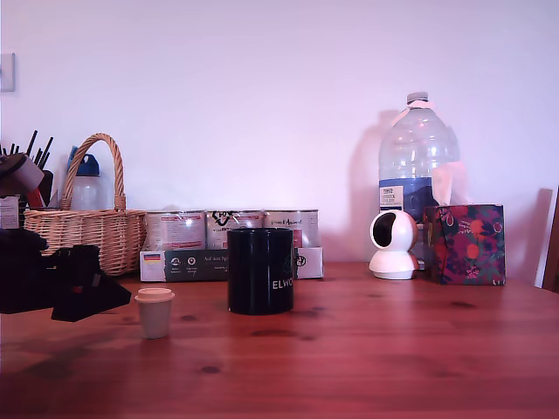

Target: Pick up the coffee capsules from the table one by one and drop them inside the nearest coffee cup

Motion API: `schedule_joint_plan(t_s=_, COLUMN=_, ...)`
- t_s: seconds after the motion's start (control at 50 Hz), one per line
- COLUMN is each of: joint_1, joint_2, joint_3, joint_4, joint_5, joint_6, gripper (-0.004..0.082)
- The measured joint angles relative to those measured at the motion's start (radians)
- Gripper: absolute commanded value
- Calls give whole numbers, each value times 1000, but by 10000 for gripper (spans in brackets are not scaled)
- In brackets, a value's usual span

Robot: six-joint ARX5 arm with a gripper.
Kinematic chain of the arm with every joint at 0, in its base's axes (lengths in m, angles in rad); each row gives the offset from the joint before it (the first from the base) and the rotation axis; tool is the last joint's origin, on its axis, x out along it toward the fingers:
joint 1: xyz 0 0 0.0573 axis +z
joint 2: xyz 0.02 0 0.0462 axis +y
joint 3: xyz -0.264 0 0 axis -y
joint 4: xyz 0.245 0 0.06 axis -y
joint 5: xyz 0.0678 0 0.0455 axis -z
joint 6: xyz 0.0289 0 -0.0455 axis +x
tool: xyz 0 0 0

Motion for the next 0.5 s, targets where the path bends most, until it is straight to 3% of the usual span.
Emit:
schedule_joint_plan(t_s=0.34, joint_1=4, joint_2=-3, joint_3=7, joint_4=-76, joint_5=2, joint_6=0, gripper=465)
schedule_joint_plan(t_s=0.5, joint_1=4, joint_2=-52, joint_3=7, joint_4=-157, joint_5=33, joint_6=3, gripper=465)
